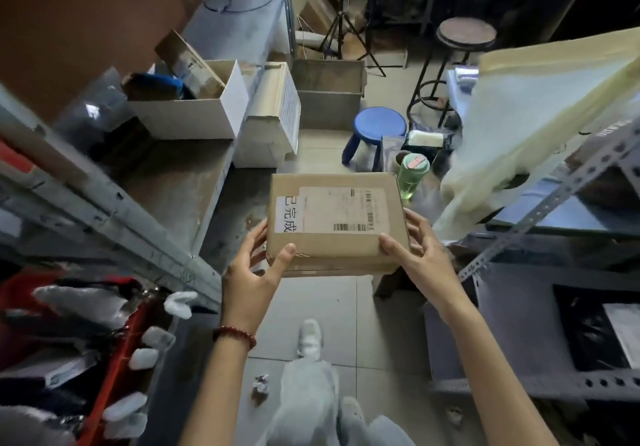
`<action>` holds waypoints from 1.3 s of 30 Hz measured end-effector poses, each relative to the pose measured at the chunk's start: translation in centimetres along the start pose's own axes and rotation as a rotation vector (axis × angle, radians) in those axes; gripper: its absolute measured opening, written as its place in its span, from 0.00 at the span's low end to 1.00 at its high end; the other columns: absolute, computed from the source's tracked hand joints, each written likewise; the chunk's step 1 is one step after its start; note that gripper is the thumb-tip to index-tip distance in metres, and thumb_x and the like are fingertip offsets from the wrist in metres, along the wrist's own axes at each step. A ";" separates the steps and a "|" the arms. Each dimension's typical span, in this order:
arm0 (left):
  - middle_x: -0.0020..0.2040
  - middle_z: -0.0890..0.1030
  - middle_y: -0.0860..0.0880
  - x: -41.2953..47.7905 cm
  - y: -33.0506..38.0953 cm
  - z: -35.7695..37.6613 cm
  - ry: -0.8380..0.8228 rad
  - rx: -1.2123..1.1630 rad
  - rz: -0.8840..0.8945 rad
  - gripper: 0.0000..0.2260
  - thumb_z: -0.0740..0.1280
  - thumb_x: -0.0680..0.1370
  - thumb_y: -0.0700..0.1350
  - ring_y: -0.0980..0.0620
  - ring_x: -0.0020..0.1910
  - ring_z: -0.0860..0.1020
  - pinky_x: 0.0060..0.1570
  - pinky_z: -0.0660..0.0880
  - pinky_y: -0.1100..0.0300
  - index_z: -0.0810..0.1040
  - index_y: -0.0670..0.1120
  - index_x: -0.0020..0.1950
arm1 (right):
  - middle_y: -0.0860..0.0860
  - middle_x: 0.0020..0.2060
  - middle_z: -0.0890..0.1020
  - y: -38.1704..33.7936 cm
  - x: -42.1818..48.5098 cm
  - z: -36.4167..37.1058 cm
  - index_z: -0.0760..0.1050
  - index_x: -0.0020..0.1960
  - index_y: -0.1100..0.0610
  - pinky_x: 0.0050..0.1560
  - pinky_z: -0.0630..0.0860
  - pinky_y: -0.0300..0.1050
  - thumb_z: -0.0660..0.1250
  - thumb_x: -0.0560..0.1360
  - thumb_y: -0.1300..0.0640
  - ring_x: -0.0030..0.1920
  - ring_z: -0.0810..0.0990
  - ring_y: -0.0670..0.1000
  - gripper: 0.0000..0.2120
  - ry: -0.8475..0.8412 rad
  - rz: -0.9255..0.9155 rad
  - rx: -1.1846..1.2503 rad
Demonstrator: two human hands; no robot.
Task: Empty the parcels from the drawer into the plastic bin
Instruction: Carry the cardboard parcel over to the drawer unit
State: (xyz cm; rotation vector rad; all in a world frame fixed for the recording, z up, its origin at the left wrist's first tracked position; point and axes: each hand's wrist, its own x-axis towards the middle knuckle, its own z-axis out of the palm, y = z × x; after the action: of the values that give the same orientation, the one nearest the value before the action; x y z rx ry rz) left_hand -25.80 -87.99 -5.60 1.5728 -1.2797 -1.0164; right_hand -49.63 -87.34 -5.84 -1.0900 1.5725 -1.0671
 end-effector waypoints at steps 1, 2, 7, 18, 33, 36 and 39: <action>0.60 0.77 0.58 1.7 0.2 0.2 -0.007 0.012 0.003 0.26 0.73 0.72 0.54 0.56 0.61 0.75 0.60 0.74 0.57 0.71 0.55 0.69 | 0.44 0.62 0.74 -0.4 1.4 0.4 0.63 0.71 0.44 0.50 0.74 0.33 0.70 0.71 0.46 0.53 0.74 0.35 0.31 0.005 0.002 -0.001; 0.59 0.76 0.58 3.5 0.4 0.3 -0.015 0.024 0.004 0.25 0.72 0.73 0.52 0.55 0.61 0.75 0.59 0.74 0.58 0.70 0.55 0.69 | 0.43 0.62 0.74 -0.9 2.8 0.9 0.62 0.71 0.43 0.51 0.74 0.33 0.70 0.69 0.43 0.54 0.74 0.36 0.33 0.011 0.004 -0.007; 0.57 0.77 0.58 13.5 2.0 0.1 -0.072 0.034 0.072 0.25 0.71 0.72 0.52 0.56 0.57 0.76 0.58 0.76 0.54 0.70 0.57 0.67 | 0.45 0.62 0.74 -3.6 10.3 3.5 0.62 0.70 0.41 0.58 0.77 0.48 0.70 0.64 0.39 0.59 0.76 0.47 0.36 0.095 -0.005 0.016; 0.59 0.77 0.59 30.1 4.9 3.6 -0.138 0.064 0.114 0.27 0.73 0.71 0.52 0.56 0.59 0.77 0.58 0.76 0.56 0.70 0.55 0.69 | 0.32 0.56 0.74 -7.2 24.5 4.3 0.64 0.67 0.38 0.57 0.75 0.37 0.73 0.71 0.49 0.59 0.75 0.38 0.29 0.222 -0.058 0.031; 0.60 0.77 0.59 50.1 10.7 13.0 -0.182 0.019 0.102 0.30 0.73 0.64 0.58 0.59 0.55 0.77 0.49 0.77 0.62 0.70 0.58 0.65 | 0.40 0.60 0.77 -10.9 46.5 -0.8 0.67 0.63 0.34 0.59 0.78 0.50 0.73 0.71 0.48 0.58 0.78 0.43 0.25 0.220 -0.049 0.102; 0.62 0.76 0.58 55.2 12.0 14.7 -0.188 0.013 0.121 0.30 0.72 0.65 0.57 0.58 0.57 0.76 0.46 0.74 0.67 0.70 0.57 0.66 | 0.39 0.60 0.76 -12.2 51.1 -1.2 0.65 0.67 0.37 0.53 0.78 0.40 0.72 0.72 0.48 0.56 0.78 0.39 0.27 0.238 -0.060 0.096; 0.63 0.75 0.57 60.2 12.3 16.3 -0.193 0.018 0.136 0.27 0.73 0.69 0.55 0.54 0.58 0.76 0.48 0.74 0.66 0.68 0.58 0.66 | 0.39 0.61 0.74 -13.4 56.4 -1.2 0.64 0.69 0.39 0.50 0.75 0.32 0.72 0.72 0.48 0.57 0.76 0.39 0.28 0.251 -0.062 0.041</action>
State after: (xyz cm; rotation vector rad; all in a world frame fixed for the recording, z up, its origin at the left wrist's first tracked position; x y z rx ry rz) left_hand -35.95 -150.70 -3.77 1.4061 -1.5095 -1.0928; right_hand -59.19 -144.51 -4.09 -1.0129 1.7126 -1.3132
